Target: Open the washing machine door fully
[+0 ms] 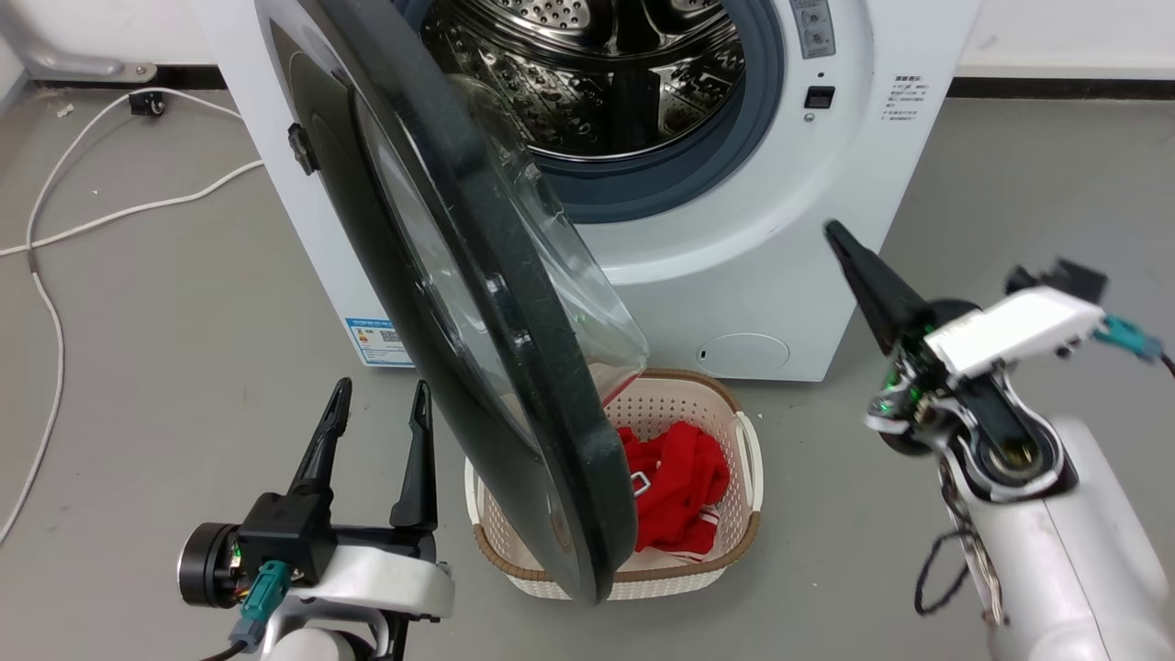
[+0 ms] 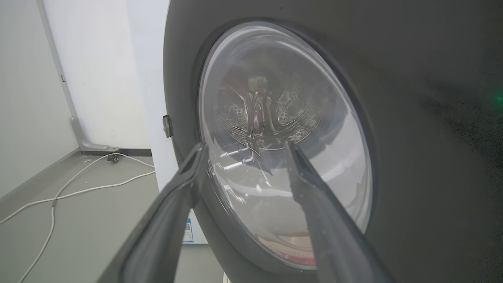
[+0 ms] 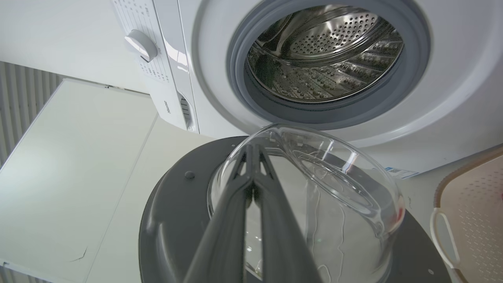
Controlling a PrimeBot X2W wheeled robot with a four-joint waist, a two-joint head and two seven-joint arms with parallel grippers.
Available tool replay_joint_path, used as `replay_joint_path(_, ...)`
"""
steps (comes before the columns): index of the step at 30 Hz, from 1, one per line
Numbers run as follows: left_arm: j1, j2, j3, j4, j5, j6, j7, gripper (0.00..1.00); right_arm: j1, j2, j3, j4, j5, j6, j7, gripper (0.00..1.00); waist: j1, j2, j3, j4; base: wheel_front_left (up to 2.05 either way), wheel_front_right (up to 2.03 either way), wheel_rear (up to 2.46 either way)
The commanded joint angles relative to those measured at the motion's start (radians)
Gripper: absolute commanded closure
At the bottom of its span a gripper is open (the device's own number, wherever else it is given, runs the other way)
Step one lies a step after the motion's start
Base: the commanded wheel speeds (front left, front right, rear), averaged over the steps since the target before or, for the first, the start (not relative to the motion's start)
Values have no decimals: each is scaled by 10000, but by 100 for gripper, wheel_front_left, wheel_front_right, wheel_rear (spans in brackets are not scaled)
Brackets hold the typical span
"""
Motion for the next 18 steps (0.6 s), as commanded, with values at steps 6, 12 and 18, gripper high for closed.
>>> replay_joint_path(6,256,-5,214,50,100,-61,-23,0,2159,-68,-871,-1361,-379,0,-1792,0,1,0,-139,-117,0,0,0)
replay_joint_path(12,324,-5,403,127,175,-106,-23,0,3823,-238,-1110,-2383,-1779,0,-3262,0,1,0,-250,-226,0,0,0)
replay_joint_path(18,399,-6,544,188,271,-180,-23,0,4767,-498,-1240,-3070,-4774,0,-4626,0,1,0,-389,-312,0,0,0)
